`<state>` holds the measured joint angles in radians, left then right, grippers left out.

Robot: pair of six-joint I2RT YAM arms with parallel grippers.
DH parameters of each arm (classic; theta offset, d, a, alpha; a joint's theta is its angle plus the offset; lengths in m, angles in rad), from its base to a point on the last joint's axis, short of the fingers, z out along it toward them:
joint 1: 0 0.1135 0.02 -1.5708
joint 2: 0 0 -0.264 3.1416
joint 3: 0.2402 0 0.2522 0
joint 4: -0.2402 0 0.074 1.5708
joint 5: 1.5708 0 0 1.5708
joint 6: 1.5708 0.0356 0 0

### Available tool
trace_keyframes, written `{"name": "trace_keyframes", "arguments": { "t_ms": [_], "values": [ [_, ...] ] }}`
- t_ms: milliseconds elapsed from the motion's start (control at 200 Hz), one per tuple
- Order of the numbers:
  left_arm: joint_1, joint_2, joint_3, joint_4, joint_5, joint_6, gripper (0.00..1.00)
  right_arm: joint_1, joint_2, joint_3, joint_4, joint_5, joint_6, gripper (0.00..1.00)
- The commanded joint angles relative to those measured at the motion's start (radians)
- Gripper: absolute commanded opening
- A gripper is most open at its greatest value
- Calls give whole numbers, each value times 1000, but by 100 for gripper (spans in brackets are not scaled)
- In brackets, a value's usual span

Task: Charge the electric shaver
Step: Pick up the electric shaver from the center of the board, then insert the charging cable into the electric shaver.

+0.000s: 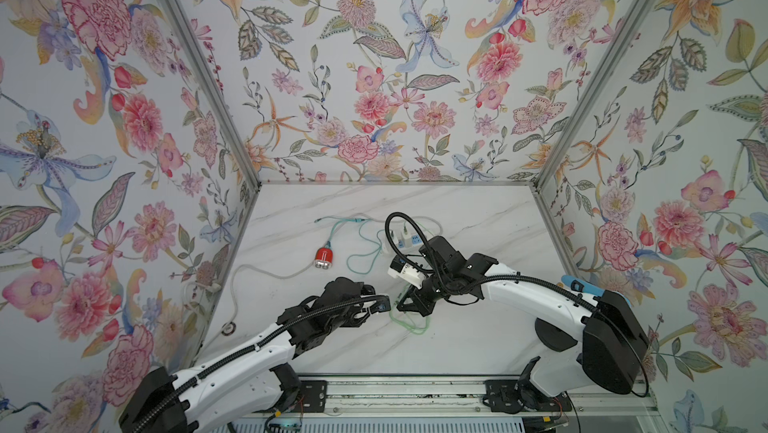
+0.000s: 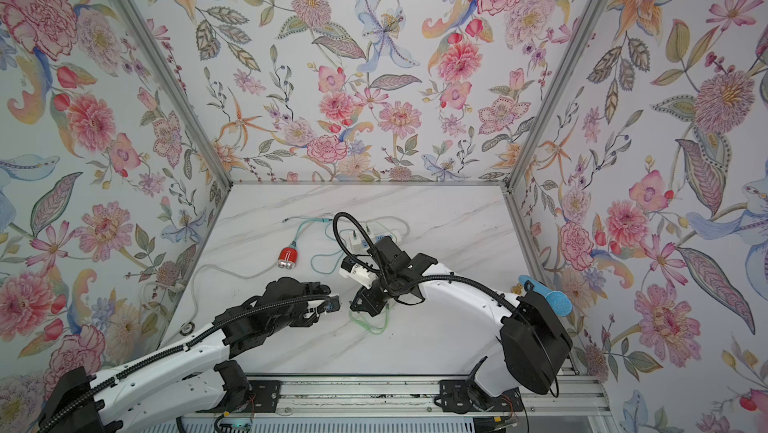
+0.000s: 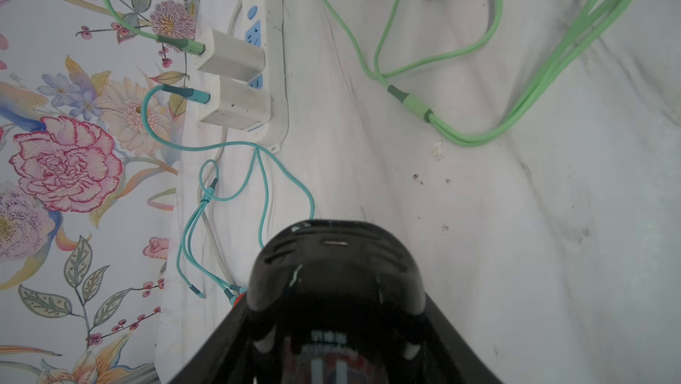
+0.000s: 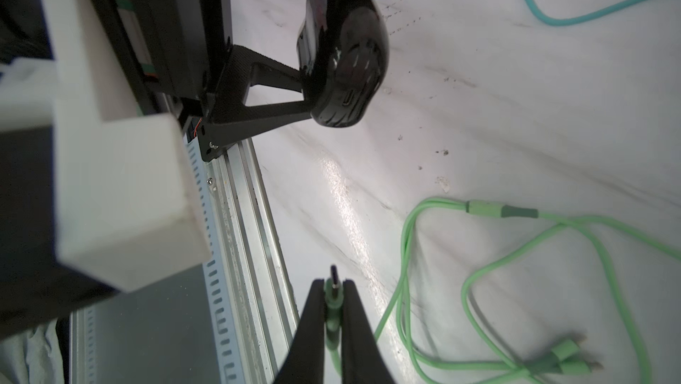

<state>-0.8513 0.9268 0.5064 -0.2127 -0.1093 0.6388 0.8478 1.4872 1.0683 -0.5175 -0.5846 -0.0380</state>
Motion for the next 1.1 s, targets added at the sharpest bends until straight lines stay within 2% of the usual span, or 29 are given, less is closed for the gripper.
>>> {"name": "trace_keyframes", "arguments": {
  "t_ms": [0, 190, 390, 1096],
  "values": [
    [-27, -14, -7, 61, -13, 21, 0, 13, 28, 50, -61, 6, -39, 0],
    [-84, -23, 2, 44, -16, 20, 0, 21, 99, 154, -133, 7, -96, 0],
    [-119, -38, 13, 18, -30, 12, 0, 25, 137, 177, -147, 2, -117, 0],
    [-152, 4, 12, 57, -54, 7, 0, 51, 163, 184, -144, 5, -125, 0]
  ]
}}
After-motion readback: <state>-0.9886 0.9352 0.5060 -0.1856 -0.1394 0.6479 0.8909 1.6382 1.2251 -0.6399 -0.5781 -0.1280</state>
